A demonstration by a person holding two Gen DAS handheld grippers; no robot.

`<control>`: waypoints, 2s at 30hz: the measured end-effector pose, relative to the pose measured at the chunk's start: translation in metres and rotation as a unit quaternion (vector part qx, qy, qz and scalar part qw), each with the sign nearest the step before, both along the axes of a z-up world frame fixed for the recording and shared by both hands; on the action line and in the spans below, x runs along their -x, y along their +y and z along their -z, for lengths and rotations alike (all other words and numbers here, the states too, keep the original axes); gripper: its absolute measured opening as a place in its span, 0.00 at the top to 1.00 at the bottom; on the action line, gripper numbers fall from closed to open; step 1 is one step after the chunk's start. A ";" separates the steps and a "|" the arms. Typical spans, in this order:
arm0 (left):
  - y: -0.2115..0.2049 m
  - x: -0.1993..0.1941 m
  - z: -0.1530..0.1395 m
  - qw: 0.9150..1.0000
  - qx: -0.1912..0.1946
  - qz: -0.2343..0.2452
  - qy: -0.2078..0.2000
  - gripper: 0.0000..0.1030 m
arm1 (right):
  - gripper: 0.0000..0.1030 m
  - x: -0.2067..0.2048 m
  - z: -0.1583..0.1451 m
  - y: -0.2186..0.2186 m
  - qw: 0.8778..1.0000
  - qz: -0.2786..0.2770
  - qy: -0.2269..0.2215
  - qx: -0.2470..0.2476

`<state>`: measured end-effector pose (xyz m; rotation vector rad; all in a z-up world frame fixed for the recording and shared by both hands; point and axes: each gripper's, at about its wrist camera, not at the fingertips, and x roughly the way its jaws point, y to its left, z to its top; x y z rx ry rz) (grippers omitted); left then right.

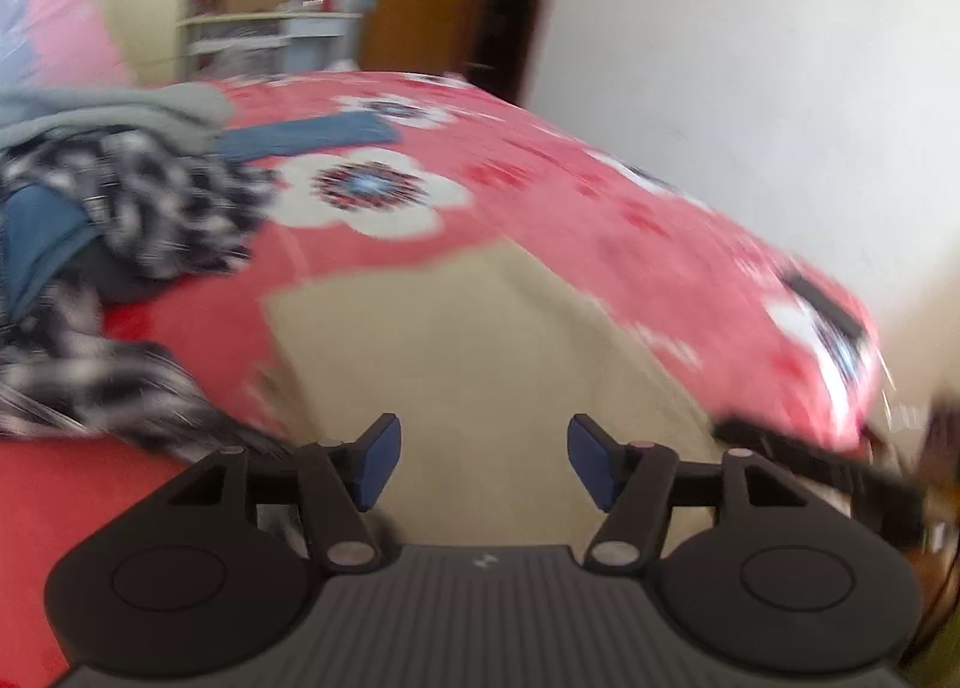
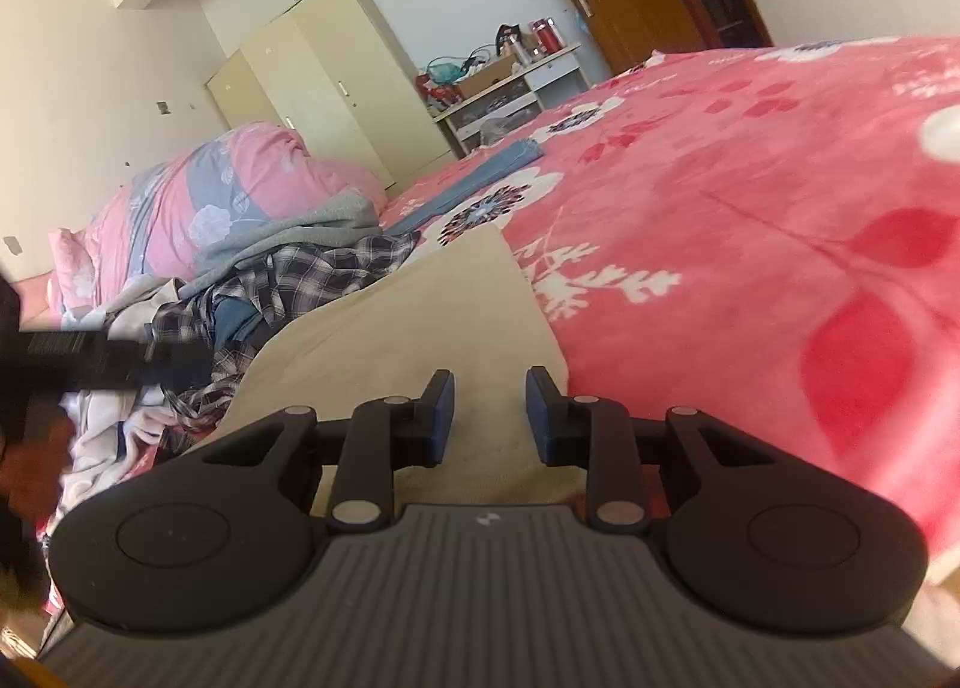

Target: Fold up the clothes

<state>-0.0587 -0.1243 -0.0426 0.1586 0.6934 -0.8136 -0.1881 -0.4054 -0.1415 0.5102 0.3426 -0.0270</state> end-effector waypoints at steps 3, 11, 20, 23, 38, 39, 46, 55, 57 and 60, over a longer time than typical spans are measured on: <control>-0.009 0.031 0.010 0.998 -0.025 0.029 -0.041 0.39 | 0.72 0.021 -0.007 0.010 0.999 -0.005 0.024 0.022; -0.034 0.067 0.015 0.983 -0.101 0.104 -0.115 0.39 | 0.71 0.063 -0.004 0.018 0.995 -0.036 0.039 -0.080; -0.066 0.066 0.021 0.968 -0.175 0.126 -0.132 0.57 | 0.74 0.035 0.004 0.041 0.993 -0.097 0.030 -0.063; -0.065 0.055 0.013 0.974 -0.158 0.116 -0.110 0.83 | 0.76 0.030 0.001 0.046 0.993 -0.106 0.014 -0.039; -0.048 0.025 -0.016 0.996 -0.022 0.076 -0.036 0.91 | 0.77 0.005 -0.017 0.055 0.987 -0.137 -0.082 0.025; -0.048 0.026 -0.015 0.996 -0.019 0.078 -0.038 0.91 | 0.77 0.000 -0.017 0.056 0.987 -0.138 -0.079 0.029; -0.041 0.030 -0.006 0.995 -0.016 0.095 -0.035 0.91 | 0.82 -0.028 -0.011 0.077 0.991 -0.098 -0.042 0.080; -0.018 0.056 0.010 0.984 -0.101 0.055 -0.133 0.55 | 0.81 -0.007 -0.012 0.097 0.977 -0.082 -0.044 0.194; -0.015 0.060 0.011 0.982 -0.108 0.044 -0.148 0.60 | 0.80 -0.001 -0.013 0.101 0.971 -0.091 -0.053 0.213; -0.014 0.062 0.012 0.985 -0.092 0.033 -0.143 0.65 | 0.80 -0.001 -0.016 0.109 0.966 -0.116 -0.068 0.222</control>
